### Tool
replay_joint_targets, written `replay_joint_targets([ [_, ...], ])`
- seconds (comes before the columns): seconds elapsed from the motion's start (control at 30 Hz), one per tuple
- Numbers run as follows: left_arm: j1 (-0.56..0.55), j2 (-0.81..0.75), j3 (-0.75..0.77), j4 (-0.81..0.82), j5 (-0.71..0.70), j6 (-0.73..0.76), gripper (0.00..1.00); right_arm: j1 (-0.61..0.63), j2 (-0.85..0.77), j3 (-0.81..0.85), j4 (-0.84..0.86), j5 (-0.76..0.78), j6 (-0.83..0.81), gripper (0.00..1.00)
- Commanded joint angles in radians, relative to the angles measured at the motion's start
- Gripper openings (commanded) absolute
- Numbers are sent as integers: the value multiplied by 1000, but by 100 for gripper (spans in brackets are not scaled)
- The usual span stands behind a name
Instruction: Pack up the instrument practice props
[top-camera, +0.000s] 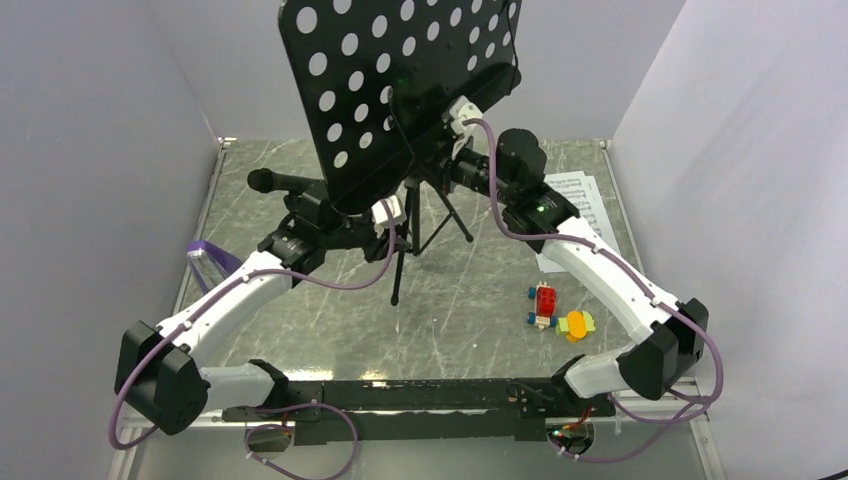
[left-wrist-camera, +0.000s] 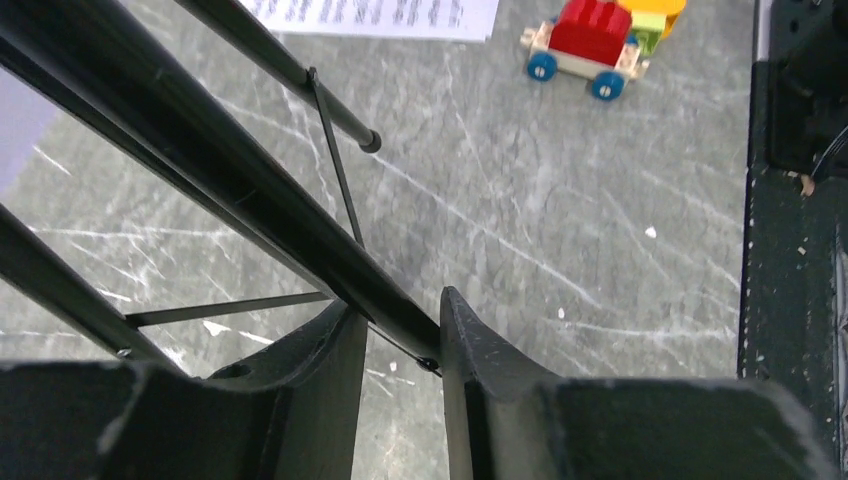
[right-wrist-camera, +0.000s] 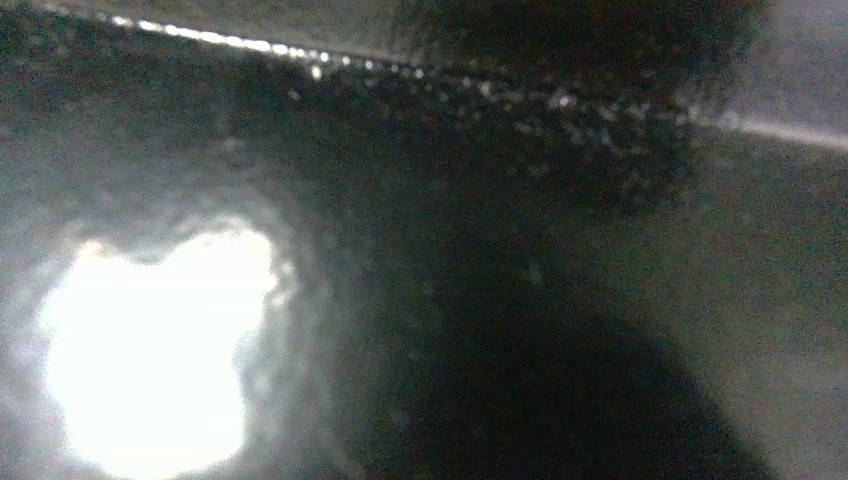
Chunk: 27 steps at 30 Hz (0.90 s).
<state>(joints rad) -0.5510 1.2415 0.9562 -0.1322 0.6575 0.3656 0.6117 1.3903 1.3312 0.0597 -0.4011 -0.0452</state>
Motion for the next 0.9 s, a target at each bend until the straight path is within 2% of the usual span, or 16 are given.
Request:
replay_joint_targets([
  [0.0,-20,-106,124,181,89,-23,1,23,-100,134,23,38,-125,0],
  [0.2,-21,-136,200,99,108,-44,1,49,-149,173,-51,142,-51,0],
  [0.27,-24,-136,221,86,137,-100,0,61,-155,201,-127,210,-7,0],
  [0.4,-57,-136,211,123,182,-232,0,75,-158,231,-224,232,66,0],
  [0.63,-93,-87,138,367,197,-562,0,89,-124,277,-369,296,137,0],
  [0.8,-92,-12,158,456,266,-782,0,88,-92,260,-448,311,146,0],
  [0.87,-93,26,151,545,326,-890,0,88,-86,231,-449,287,158,0],
])
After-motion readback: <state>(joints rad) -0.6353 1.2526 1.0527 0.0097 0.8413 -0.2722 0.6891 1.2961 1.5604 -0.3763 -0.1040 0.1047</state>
